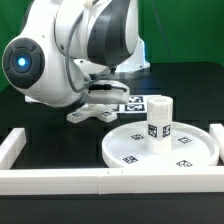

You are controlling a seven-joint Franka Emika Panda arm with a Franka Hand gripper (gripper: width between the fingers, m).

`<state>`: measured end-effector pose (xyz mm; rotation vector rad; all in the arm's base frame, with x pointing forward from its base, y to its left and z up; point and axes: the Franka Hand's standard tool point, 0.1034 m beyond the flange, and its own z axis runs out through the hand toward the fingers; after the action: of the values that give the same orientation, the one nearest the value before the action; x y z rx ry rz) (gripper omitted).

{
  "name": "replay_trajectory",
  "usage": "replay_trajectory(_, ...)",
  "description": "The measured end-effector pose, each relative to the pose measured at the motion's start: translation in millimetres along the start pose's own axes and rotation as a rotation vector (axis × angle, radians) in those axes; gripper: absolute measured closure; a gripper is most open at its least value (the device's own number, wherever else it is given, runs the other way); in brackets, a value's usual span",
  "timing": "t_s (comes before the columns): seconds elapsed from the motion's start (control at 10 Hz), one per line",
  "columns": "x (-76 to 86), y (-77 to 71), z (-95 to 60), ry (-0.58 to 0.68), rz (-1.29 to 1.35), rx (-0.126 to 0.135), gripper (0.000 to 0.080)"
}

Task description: Assemble round table

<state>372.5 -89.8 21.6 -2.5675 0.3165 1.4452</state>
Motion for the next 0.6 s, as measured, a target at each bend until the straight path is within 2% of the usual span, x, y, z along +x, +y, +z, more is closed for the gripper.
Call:
replay_trajectory(0.5, 1.3, 2.8, 5.9, -0.013, 0.005, 0.000, 0.0151)
replay_trajectory(0.6, 1.4, 2.9, 6.0, -0.013, 0.005, 0.000, 0.0263)
